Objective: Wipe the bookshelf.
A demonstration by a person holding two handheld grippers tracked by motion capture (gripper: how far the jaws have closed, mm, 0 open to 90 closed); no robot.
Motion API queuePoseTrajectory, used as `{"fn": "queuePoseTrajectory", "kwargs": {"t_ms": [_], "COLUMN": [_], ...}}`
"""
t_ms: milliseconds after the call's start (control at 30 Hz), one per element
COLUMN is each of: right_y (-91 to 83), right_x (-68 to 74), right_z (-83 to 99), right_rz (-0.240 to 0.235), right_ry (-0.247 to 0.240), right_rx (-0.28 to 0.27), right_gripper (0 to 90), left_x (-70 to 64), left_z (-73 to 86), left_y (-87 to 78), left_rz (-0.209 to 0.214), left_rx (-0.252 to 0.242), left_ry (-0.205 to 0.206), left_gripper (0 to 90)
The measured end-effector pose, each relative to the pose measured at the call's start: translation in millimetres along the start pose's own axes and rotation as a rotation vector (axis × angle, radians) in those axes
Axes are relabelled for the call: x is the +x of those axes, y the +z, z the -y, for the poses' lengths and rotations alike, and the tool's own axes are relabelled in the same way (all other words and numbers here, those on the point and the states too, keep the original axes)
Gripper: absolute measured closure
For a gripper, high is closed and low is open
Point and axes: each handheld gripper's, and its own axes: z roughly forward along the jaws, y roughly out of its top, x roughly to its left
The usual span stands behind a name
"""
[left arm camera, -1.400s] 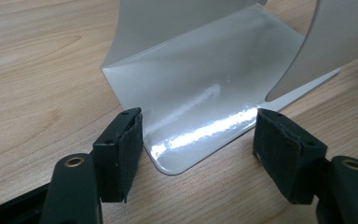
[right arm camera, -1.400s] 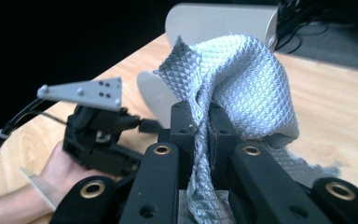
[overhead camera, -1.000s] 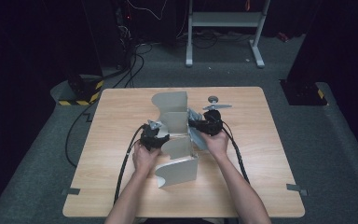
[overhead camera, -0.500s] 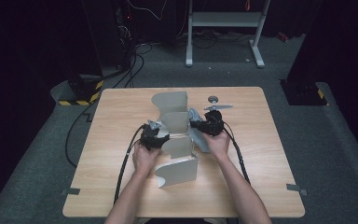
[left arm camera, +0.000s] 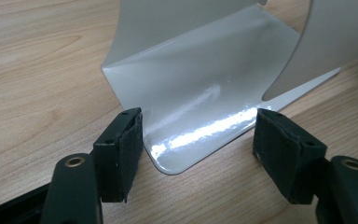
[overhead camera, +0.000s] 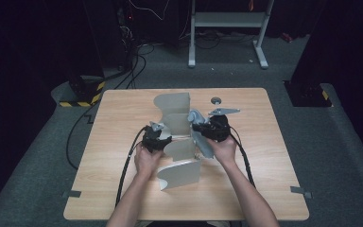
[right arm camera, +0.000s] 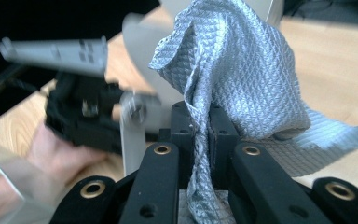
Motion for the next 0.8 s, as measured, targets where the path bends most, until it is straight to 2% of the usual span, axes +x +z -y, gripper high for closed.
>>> {"fn": "queuePoseTrajectory", "kwargs": {"t_ms": [167, 300, 367, 467, 567, 633, 800], "right_y": [19.9, 40.9, 47.8, 46.8, 31.6, 19.3, -7.5], "right_x": [-9.1, -19.2, -23.3, -24.3, -16.8, -10.5, 1.7], "right_z": [20.1, 38.1, 47.0, 49.2, 39.1, 30.6, 12.9], "right_rz": [0.001, 0.007, 0.006, -0.006, -0.012, 0.001, -0.026], "right_ry": [0.044, 0.084, 0.108, 0.126, 0.094, 0.062, 0.017], "right_rx": [0.067, 0.154, 0.163, 0.146, 0.100, 0.073, -0.007], "right_gripper": [84.4, 84.3, 84.3, 84.4, 84.4, 84.4, 84.4], "left_x": [0.0, 0.1, 0.1, 0.1, 0.1, 0.0, 0.1], "left_z": [0.0, 0.1, 0.1, 0.1, 0.0, 0.1, 0.0], "left_y": [0.0, -0.2, -0.1, -0.1, -0.2, -0.1, -0.1], "left_rz": [0.000, 0.001, 0.001, 0.000, 0.000, 0.000, 0.000], "left_rx": [0.000, 0.001, 0.001, 0.001, 0.001, 0.000, 0.002], "left_ry": [0.000, 0.001, 0.000, 0.001, 0.002, 0.000, 0.002], "left_gripper": [33.7, 33.7, 33.7, 33.7, 33.7, 33.7, 33.7]}}
